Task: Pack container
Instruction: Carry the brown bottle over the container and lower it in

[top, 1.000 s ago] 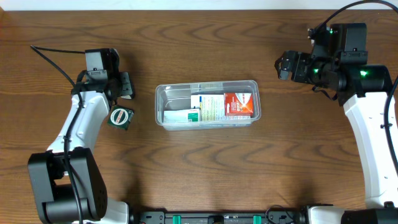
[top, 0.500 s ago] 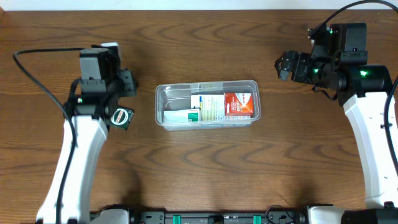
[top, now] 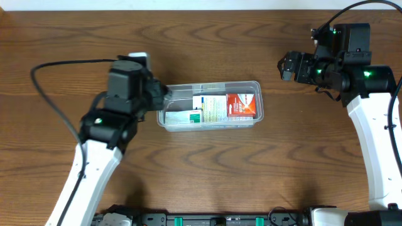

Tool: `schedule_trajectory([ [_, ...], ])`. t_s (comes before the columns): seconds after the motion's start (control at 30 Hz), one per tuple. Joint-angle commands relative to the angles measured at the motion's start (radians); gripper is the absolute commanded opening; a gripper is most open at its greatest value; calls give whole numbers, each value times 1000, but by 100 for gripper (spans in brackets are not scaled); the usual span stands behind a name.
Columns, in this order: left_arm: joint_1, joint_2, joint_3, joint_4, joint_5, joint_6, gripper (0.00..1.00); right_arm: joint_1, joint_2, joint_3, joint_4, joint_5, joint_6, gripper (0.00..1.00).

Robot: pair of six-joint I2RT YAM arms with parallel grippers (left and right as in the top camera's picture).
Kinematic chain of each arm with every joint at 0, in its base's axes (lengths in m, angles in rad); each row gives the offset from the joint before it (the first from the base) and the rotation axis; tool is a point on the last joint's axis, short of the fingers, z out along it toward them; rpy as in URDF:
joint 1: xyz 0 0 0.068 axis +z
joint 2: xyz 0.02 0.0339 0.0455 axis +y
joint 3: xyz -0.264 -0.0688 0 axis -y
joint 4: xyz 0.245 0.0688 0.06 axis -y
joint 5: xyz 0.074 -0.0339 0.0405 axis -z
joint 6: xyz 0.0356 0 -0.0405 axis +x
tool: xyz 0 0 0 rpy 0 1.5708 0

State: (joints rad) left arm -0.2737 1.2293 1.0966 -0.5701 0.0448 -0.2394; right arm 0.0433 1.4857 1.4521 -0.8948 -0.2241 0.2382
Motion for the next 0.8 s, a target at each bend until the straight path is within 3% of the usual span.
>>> schedule_trajectory([
  [0.0, -45, 85, 20, 26, -10, -36, 22, -4, -8, 5, 0, 3, 12, 99],
  [0.23, -69, 259, 20, 80, -122, -137, 19, -4, -8, 5, 0, 3, 12, 99],
  [0.47, -70, 340, 20, 131, -171, -136, 21, -4, -8, 5, 0, 3, 12, 99],
  [0.67, -70, 331, 21, 138, -160, -137, 50, -4, -8, 5, 0, 4, 12, 99],
  [0.77, -70, 290, 24, 134, -124, -137, 57, -4, -8, 5, 0, 3, 12, 99],
])
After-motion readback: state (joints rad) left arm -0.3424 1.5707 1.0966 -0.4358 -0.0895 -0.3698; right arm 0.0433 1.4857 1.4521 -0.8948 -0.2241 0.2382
